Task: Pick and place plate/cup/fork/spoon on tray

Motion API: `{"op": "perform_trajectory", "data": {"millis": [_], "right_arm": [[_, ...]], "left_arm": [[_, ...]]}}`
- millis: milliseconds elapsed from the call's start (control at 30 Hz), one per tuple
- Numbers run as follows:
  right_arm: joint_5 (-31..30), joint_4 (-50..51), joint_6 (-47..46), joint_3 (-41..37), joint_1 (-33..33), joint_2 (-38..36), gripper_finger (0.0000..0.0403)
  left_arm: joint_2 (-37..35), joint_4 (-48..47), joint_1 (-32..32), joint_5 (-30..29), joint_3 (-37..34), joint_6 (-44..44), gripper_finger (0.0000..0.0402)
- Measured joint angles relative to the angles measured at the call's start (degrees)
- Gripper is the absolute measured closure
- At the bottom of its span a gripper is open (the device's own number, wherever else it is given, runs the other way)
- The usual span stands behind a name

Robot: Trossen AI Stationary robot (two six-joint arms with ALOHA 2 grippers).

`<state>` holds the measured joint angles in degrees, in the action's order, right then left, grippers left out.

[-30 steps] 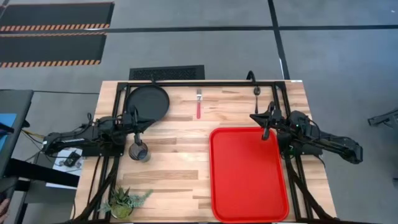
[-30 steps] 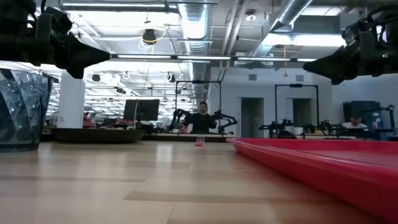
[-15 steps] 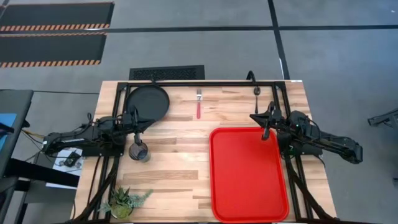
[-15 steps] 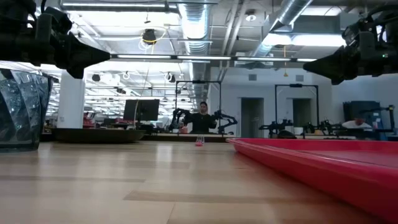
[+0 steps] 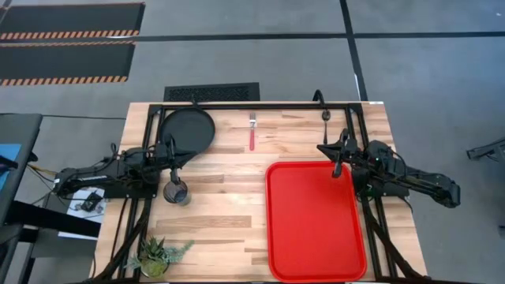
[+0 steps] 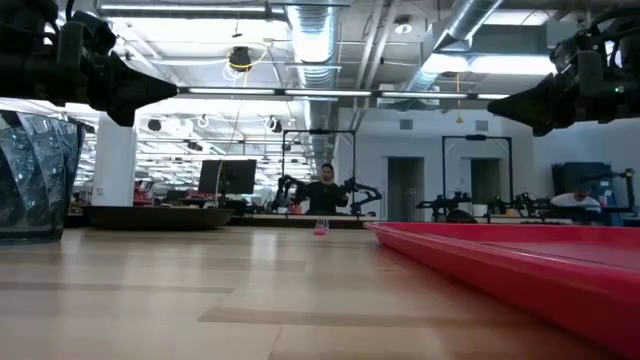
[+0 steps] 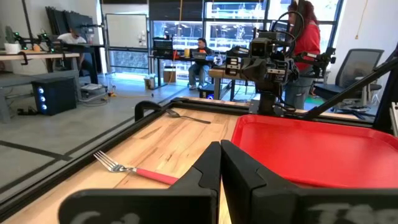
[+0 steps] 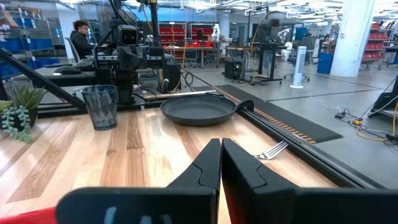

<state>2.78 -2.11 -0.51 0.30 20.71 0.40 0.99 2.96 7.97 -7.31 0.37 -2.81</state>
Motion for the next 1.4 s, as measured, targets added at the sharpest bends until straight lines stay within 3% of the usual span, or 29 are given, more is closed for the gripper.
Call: {"op": "perform_trajectory", "data": {"millis": [633, 800, 933, 1200, 1400], "right_arm": [[0.0, 0.0, 0.0, 0.0, 0.0, 0.0, 0.0365], [0.0, 0.0, 0.0, 0.0, 0.0, 0.0, 0.0365], [0.0, 0.0, 0.0, 0.0, 0.0, 0.0, 0.0365], [0.0, 0.0, 0.0, 0.0, 0.0, 0.0, 0.0365], [0.0, 0.0, 0.0, 0.0, 0.0, 0.0, 0.0365]], "left_arm": [[0.0, 0.0, 0.0, 0.0, 0.0, -0.1, 0.0402], [0.0, 0.0, 0.0, 0.0, 0.0, -5.2, 0.0401], [0.2, 0.4, 0.0, 0.2, 0.0, -4.0, 0.0402], [2.7, 0.6, 0.0, 16.7, 0.0, -8.1, 0.0401], [10.9, 1.6, 0.0, 19.1, 1.8, -7.6, 0.0401]]}}
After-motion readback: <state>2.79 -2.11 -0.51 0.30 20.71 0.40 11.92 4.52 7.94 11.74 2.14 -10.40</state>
